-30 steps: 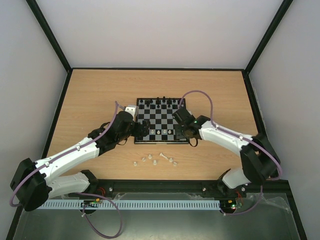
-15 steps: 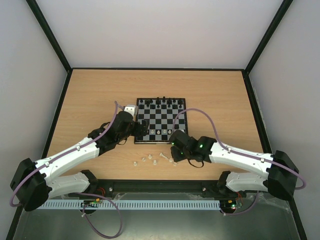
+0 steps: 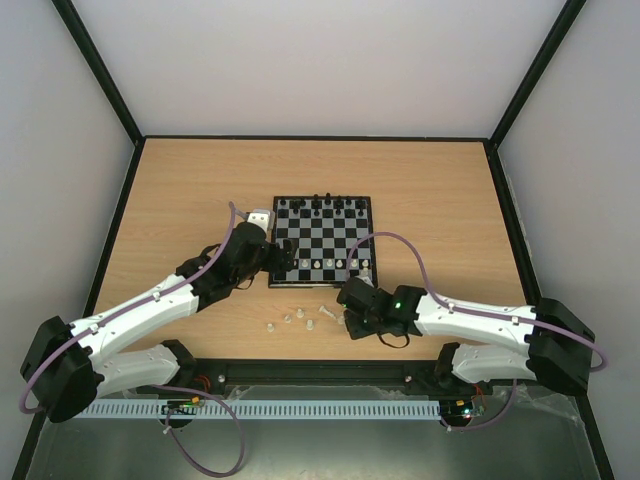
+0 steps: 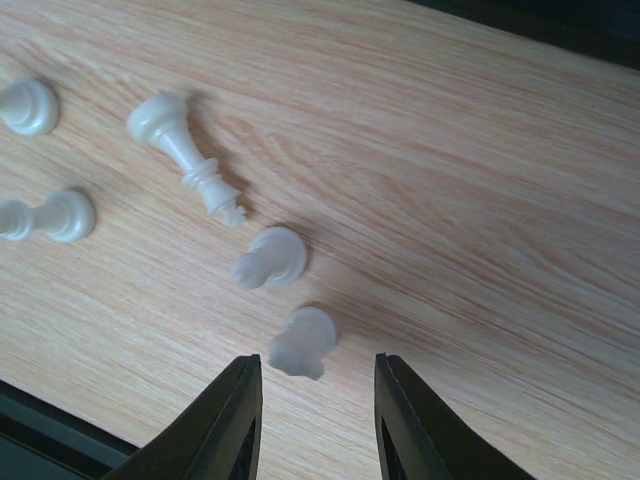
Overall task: Set up the chess pieces on the board
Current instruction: Pick up the chess piece at the center of the board.
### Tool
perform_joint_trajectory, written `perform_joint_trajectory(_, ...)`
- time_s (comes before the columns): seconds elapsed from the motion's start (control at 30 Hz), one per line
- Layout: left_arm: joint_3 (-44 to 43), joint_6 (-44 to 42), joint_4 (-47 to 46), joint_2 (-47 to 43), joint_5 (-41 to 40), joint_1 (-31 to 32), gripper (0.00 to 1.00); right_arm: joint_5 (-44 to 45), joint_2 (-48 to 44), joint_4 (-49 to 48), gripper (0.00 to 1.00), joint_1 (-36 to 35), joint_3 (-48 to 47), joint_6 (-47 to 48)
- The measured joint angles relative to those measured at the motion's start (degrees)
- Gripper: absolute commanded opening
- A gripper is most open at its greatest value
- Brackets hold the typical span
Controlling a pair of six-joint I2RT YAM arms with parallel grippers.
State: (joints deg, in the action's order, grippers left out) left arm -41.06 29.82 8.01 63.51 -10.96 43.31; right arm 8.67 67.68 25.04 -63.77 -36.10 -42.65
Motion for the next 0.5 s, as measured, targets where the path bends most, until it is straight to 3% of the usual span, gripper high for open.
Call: perform_joint_trajectory(0.5,0.0,0.0,0.0,0.0,-0.1,-0.1,0.99,-1.2,2.8,-4.1,0.29,-1.1,1.3,-0.1)
